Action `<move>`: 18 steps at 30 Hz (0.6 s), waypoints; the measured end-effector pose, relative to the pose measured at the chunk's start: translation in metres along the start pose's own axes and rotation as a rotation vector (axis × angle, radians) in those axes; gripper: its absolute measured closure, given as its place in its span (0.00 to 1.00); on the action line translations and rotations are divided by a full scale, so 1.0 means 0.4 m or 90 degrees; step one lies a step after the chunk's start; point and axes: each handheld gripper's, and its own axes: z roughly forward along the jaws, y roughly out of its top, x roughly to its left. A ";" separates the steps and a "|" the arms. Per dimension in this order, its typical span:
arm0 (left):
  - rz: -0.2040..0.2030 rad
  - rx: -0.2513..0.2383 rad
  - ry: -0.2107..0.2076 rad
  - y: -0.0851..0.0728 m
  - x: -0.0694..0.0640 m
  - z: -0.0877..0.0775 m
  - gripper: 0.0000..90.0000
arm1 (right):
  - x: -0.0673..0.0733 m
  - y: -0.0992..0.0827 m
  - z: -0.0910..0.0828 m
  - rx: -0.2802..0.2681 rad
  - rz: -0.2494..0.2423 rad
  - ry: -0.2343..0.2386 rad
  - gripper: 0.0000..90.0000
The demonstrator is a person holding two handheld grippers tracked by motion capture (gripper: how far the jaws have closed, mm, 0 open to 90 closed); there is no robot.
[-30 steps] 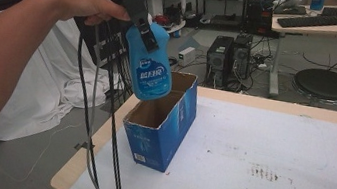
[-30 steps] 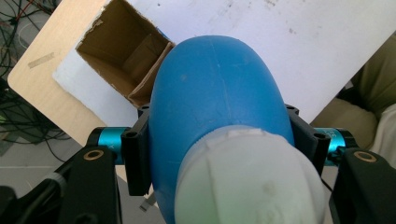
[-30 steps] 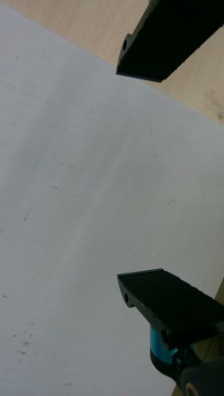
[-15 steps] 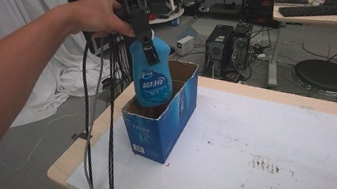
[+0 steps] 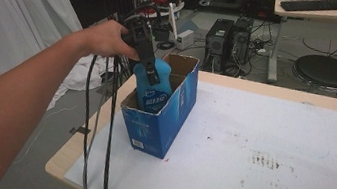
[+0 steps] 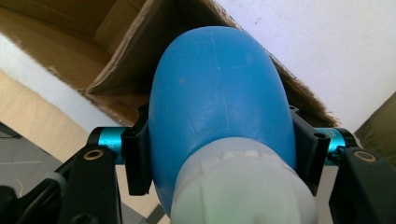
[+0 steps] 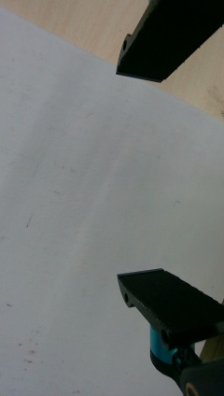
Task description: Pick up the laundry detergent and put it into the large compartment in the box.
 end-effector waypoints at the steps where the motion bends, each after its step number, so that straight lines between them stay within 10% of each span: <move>1: 0.002 0.005 0.000 -0.001 0.000 0.009 0.42 | 0.000 0.000 0.001 0.001 0.000 0.000 0.02; 18: 0.004 0.041 -0.001 -0.008 -0.001 0.109 0.42 | 0.005 0.003 0.014 0.002 -0.006 0.003 0.02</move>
